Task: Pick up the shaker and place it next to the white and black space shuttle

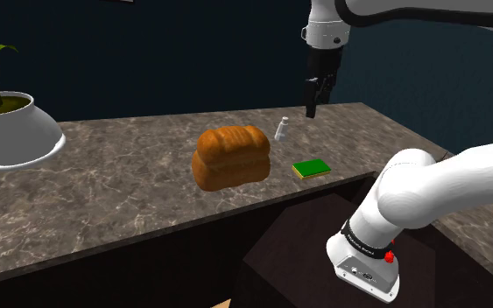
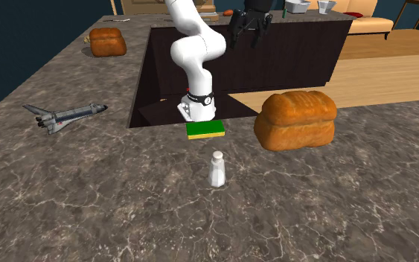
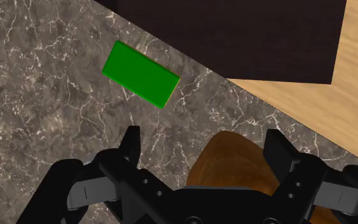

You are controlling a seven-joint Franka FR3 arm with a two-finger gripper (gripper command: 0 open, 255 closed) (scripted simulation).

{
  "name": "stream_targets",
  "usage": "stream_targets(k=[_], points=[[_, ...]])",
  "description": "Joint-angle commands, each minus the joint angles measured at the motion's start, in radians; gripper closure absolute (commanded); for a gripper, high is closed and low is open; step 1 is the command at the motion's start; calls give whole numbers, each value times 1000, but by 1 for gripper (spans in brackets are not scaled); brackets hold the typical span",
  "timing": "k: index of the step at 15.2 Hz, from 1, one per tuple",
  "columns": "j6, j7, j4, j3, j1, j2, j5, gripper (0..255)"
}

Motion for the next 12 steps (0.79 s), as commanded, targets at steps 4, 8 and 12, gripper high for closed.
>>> stream_targets(k=[4, 8, 12], points=[[85, -38, -18, -51, -23, 53, -33, 0], [197, -86, -23, -118, -53, 142, -69, 0], [306, -135, -6, -182, -79, 248, -93, 0]])
